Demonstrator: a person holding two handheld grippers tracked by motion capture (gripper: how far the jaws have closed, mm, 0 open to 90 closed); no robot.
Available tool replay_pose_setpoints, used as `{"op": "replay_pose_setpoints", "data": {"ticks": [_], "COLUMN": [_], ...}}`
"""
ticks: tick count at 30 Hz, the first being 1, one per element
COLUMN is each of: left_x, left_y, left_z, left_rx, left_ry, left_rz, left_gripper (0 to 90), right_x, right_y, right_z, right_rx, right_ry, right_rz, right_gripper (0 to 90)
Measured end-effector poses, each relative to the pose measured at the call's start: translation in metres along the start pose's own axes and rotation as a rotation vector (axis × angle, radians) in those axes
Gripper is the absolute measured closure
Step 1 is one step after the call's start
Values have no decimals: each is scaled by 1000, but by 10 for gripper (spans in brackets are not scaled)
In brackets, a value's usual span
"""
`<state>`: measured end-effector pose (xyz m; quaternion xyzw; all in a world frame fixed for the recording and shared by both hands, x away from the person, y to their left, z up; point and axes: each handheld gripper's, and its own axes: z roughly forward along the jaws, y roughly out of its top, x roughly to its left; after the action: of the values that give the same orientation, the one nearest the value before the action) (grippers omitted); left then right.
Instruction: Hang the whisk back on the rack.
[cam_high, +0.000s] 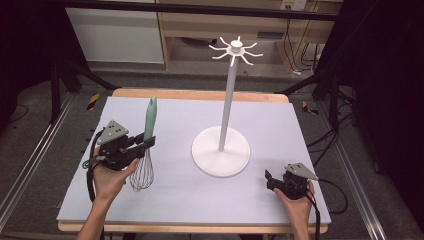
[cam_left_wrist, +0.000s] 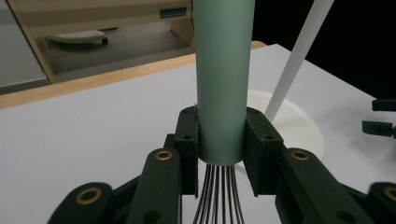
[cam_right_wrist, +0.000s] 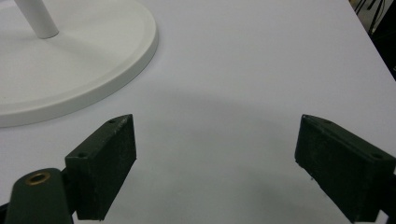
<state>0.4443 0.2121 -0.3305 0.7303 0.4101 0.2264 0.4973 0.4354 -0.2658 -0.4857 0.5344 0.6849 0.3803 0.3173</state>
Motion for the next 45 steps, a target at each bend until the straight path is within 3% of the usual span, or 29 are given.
{"op": "replay_pose_setpoints", "data": {"ticks": [10,29,45], "left_x": [-14,-35,-44], "left_y": [15,47,73], "left_z": [4,3,4], "left_rx": [-54,-96,-117], "left_ry": [-44,-78,-97], "left_rz": [33,90,115], "left_gripper": [688,688,688], "right_x": [0,-1,-1], "right_y": [0,0,0], "right_z": [0,0,0], "right_rx": [-1,-2,2], "right_ry": [2,2,5], "right_rz": [2,5,5], "right_gripper": [130,127,124]}}
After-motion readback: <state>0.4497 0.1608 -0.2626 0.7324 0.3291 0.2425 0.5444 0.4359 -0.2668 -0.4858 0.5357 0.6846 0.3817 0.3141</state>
